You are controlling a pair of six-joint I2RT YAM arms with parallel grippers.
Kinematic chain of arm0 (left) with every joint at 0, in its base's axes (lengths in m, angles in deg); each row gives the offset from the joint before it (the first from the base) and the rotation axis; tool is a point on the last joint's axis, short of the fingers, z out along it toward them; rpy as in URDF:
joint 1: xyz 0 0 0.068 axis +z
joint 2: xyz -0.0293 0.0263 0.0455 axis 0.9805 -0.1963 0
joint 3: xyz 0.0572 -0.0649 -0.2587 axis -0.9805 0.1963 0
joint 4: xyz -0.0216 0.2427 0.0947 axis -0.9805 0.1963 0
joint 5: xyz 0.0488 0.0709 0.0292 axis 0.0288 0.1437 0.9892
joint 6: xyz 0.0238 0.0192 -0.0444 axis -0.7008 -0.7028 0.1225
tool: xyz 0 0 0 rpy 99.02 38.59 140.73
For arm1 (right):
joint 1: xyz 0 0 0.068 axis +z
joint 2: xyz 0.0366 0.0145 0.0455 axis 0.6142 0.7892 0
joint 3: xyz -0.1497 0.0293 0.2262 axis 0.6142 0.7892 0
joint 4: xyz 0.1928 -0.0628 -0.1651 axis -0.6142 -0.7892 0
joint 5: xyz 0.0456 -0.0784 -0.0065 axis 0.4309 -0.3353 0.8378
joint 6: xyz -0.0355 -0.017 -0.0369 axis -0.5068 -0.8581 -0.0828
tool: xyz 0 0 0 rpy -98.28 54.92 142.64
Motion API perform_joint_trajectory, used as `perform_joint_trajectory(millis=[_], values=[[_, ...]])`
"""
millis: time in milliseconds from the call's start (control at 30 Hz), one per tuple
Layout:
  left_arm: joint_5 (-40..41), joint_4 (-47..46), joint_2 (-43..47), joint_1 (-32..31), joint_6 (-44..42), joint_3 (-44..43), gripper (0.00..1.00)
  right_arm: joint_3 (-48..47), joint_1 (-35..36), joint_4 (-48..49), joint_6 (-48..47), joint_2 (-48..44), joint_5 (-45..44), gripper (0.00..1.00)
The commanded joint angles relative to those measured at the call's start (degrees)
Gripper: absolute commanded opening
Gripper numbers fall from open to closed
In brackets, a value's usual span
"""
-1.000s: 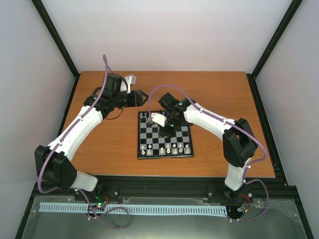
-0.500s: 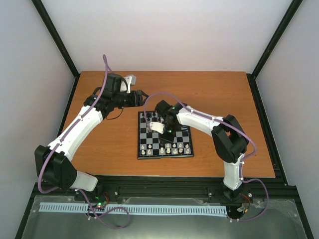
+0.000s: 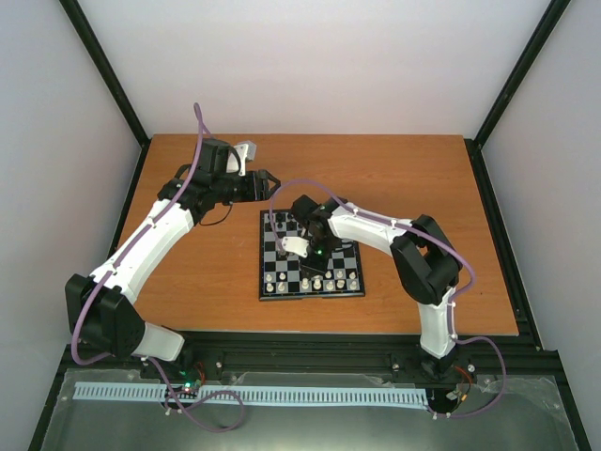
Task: Set up the chess pieces on the board
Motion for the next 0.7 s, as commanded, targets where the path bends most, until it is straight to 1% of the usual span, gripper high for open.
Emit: perform_joint_trajectory(millis=[0,333,400,667], values=[[-0.7,-1.4,1.1,0.6,0.7,-1.5,0.68,0.7,1.0,0.2,-0.4,1.4,-0.6,0.11],[-0.7,-1.4,1.3,0.6,0.7,-1.5,0.68,1.2,1.0,2.2,0.9,1.7,-1.8,0.11],[-0.7,-1.4,1.3,0.6,0.8,-1.5,0.68,1.1,1.0,2.8,1.3,1.7,-1.7,0.13],[-0.8,-1.4,1.3,0.6,0.7,-1.5,0.68,1.0,1.0,3.7,1.8,2.0,-1.0,0.14]])
